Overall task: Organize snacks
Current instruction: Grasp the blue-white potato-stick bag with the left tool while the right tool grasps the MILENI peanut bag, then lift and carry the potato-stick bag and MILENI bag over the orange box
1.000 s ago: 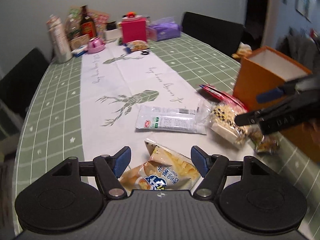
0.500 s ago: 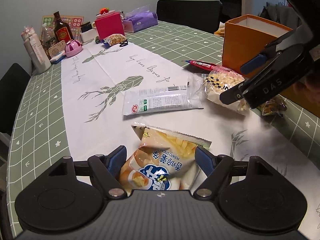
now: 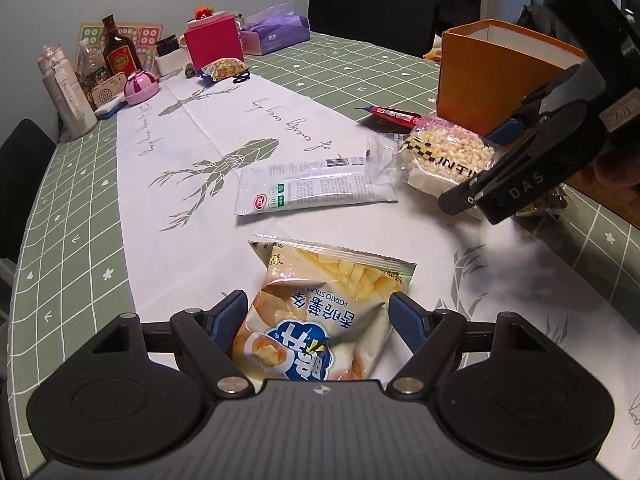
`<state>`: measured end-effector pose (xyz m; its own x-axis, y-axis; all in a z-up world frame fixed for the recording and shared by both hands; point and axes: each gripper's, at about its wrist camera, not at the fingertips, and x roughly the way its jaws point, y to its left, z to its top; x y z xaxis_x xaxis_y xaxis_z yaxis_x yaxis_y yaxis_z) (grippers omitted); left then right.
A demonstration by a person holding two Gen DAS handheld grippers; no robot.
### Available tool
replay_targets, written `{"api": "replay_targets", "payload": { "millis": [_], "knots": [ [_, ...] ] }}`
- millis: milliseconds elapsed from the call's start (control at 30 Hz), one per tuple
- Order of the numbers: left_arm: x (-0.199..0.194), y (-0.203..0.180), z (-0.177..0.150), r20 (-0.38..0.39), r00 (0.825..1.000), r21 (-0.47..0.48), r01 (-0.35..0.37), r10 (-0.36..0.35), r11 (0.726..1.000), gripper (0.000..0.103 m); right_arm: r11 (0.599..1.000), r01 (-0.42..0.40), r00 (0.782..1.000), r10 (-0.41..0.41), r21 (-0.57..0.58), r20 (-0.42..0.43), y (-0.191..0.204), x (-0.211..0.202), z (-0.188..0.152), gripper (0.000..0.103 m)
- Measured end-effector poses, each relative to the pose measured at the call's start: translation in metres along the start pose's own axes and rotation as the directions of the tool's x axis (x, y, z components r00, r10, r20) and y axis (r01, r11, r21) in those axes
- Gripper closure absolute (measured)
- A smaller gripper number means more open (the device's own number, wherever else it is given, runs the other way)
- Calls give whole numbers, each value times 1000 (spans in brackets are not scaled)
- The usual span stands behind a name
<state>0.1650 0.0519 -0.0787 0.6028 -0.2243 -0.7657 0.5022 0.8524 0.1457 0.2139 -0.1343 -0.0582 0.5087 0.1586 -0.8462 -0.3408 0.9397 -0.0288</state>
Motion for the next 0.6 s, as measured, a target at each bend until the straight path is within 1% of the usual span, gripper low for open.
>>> {"api": "replay_targets", "payload": {
  "millis": [33, 100, 267, 300, 600],
  "knots": [
    [1, -1, 0, -3, 1000, 4, -1, 1, 1000, 14, 1000, 0, 1000, 0, -3, 2, 0, -1, 0, 28],
    [1, -3, 0, -10, 1000, 9, -3, 3, 1000, 19, 1000, -4, 1000, 4, -1, 4, 0, -1, 0, 28],
    [-3, -9, -4, 0, 1000, 19, 4, -4, 1000, 22, 1000, -14, 1000, 14, 2, 5, 0, -3, -1, 28],
    [-4, -11, -5, 4, 1000, 23, 4, -4, 1000, 26, 1000, -15, 1000, 15, 1, 7, 0, -4, -1, 28],
    [-13, -10, -4, 10, 1000, -22, 17, -17, 1000, 43, 999, -35, 999, 34, 10, 34, -3, -15, -1, 28]
  ]
}}
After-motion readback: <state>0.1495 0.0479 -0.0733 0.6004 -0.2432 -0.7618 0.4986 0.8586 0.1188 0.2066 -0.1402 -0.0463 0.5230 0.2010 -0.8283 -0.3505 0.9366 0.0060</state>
